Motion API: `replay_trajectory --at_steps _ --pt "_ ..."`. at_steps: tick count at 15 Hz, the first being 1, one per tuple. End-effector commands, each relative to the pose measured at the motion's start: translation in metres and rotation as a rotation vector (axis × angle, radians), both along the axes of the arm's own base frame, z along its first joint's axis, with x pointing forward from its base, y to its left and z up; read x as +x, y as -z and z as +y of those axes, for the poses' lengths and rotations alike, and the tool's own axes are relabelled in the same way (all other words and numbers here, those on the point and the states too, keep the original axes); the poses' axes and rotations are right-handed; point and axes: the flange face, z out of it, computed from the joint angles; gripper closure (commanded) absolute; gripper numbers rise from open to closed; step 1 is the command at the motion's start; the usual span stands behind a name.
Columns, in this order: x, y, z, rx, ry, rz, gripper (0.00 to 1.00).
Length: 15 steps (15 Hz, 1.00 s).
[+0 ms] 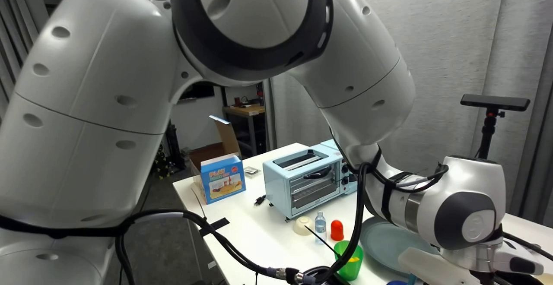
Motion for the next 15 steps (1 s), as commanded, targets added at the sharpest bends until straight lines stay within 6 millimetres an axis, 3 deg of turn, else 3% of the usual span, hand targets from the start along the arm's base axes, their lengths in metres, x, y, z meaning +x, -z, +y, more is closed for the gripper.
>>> replay_trajectory --at_steps 1,8,10,15 --pt "0.002 0.007 -0.003 0.001 0.023 -0.041 0.99" --pt "0.003 0.018 -0.003 -0.003 0.018 -0.065 0.99" --pt "0.002 0.020 -0.003 -0.004 0.017 -0.061 0.69" --pt "0.002 0.017 -0.002 -0.003 0.016 -0.061 0.33"
